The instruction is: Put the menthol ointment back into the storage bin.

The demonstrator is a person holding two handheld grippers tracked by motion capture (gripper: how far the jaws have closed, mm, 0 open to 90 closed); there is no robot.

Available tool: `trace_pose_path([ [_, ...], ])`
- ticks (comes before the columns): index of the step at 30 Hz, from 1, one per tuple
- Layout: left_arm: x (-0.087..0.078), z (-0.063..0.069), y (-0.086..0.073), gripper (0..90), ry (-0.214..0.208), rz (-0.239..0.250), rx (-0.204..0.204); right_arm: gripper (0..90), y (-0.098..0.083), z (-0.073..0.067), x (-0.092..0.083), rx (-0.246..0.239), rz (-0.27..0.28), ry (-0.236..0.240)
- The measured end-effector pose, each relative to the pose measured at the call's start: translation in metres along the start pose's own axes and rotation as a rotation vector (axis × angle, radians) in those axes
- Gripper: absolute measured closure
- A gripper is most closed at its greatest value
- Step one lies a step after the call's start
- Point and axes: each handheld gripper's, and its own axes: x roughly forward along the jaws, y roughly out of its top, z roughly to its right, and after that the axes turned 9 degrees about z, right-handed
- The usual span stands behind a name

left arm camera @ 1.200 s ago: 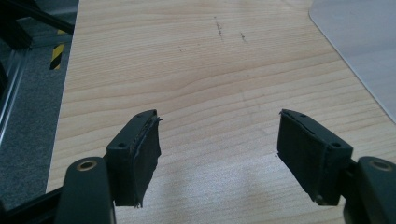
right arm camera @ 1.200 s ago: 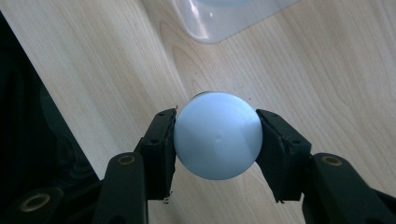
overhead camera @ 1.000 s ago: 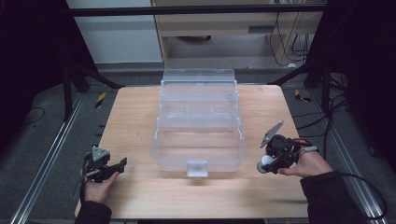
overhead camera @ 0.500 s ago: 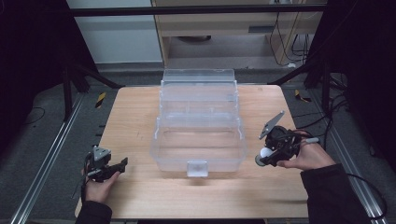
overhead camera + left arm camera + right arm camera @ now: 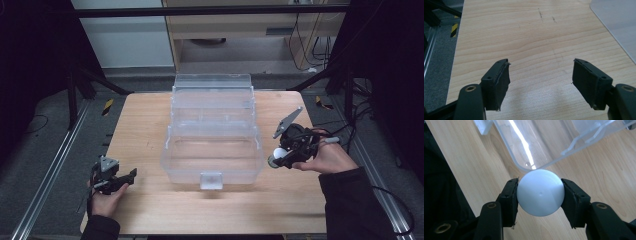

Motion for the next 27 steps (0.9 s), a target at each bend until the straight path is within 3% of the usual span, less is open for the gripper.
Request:
trace_pose_path([
  [12,0.000,0.000,0.000,29.6,-0.001,-0.001,0.002,50.4,0.028,0.002,0.009,-0.019,0.017,0.016],
  [27,0.000,-0.001,0.000,29.7,0.001,0.002,0.001,50.4,0.045,0.008,0.047,-0.045,0.016,0.038],
])
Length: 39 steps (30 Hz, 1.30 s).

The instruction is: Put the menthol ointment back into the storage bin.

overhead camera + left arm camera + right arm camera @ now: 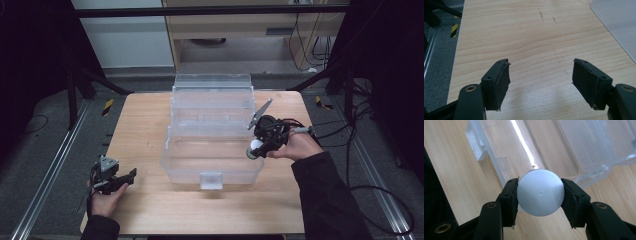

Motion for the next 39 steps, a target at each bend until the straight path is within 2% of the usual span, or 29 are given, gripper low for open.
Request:
trace_pose_path([
  [8,-0.001,0.000,0.000,29.7,-0.001,0.002,0.002,50.4,0.000,0.000,0.021,-0.012,-0.021,0.018],
  [14,-0.001,0.000,0.000,29.8,0.000,0.004,0.003,50.4,-0.007,0.003,0.035,-0.002,-0.043,0.029],
  [22,0.000,0.000,0.000,29.8,0.002,0.003,0.004,50.4,-0.015,0.005,0.047,0.019,-0.054,0.040],
  [39,-0.001,0.000,0.001,29.8,0.004,0.004,0.008,50.4,-0.026,0.006,0.069,0.019,-0.101,0.059],
])
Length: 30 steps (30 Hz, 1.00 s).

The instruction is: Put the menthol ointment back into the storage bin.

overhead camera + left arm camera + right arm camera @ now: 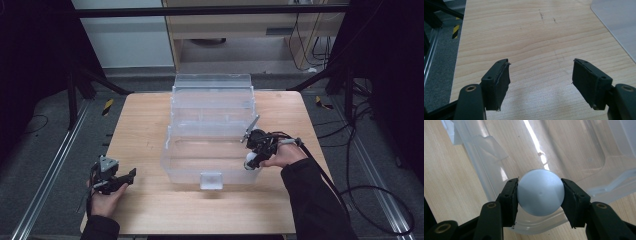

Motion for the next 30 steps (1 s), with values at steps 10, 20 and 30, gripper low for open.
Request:
trace_pose_path([
  [10,0.000,0.000,0.000,29.8,0.001,0.000,-0.001,50.4,-0.005,0.002,0.007,0.012,-0.001,0.008],
  [20,0.000,0.000,0.000,29.9,0.000,-0.001,-0.001,50.2,-0.006,0.001,0.013,0.020,-0.012,0.021],
  [30,0.000,-0.001,0.000,30.0,0.000,0.000,-0.001,50.1,-0.006,-0.001,0.018,0.000,-0.033,0.021],
])
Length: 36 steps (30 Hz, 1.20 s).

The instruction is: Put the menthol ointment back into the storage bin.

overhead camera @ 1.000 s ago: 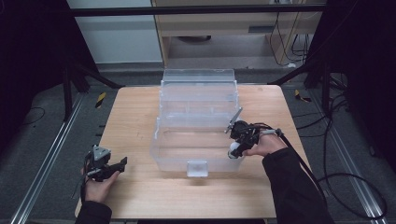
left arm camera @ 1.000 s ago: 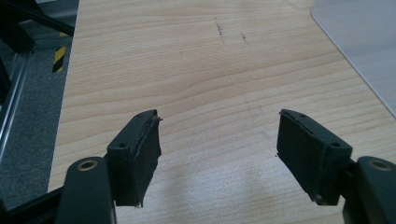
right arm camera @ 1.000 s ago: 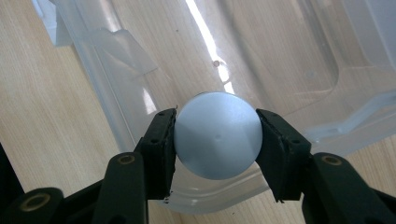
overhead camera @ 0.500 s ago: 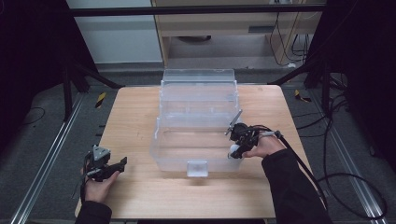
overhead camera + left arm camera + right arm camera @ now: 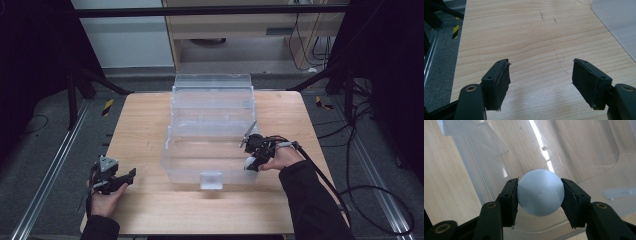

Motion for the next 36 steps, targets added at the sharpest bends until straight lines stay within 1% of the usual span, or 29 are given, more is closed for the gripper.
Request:
trace_pose_path([
  [5,0.000,0.000,0.000,30.1,0.000,0.000,0.001,49.9,0.000,0.000,0.000,-0.009,0.001,-0.001],
  [18,0.000,0.000,0.000,30.0,0.000,0.000,0.000,51.3,-0.001,-0.001,-0.001,0.001,0.010,0.006],
  [20,0.000,0.000,0.000,30.0,0.000,0.001,0.000,50.5,-0.001,-0.001,-0.003,0.008,0.023,0.001],
  [21,0.000,0.000,0.000,30.0,0.000,0.001,0.000,50.1,-0.001,-0.001,-0.004,0.020,0.027,0.000],
  [22,0.000,0.000,0.000,30.0,0.000,0.002,0.000,49.4,-0.002,-0.001,-0.006,0.012,0.039,-0.003],
  [24,0.000,0.000,0.000,30.0,0.000,0.002,-0.001,45.6,-0.002,-0.001,-0.011,0.024,0.071,-0.017],
  [28,-0.001,0.001,0.000,30.3,-0.001,0.005,0.000,41.5,-0.005,-0.003,-0.023,0.052,0.146,-0.035],
  [29,-0.001,0.001,0.000,30.4,-0.001,0.006,0.000,39.7,-0.006,-0.003,-0.026,0.053,0.161,-0.038],
  [30,-0.001,0.001,0.000,30.6,-0.001,0.006,0.000,39.7,-0.006,-0.003,-0.026,0.053,0.161,-0.038],
  [31,-0.001,0.001,0.000,30.6,-0.001,0.006,0.000,36.7,-0.010,-0.004,-0.032,0.064,0.199,-0.048],
  [32,-0.001,0.001,0.000,30.8,-0.002,0.005,0.000,34.4,-0.011,-0.005,-0.035,0.069,0.215,-0.051],
  [36,-0.002,0.001,0.001,32.2,-0.006,0.007,0.000,30.1,-0.021,-0.006,-0.048,0.091,0.301,-0.099],
])
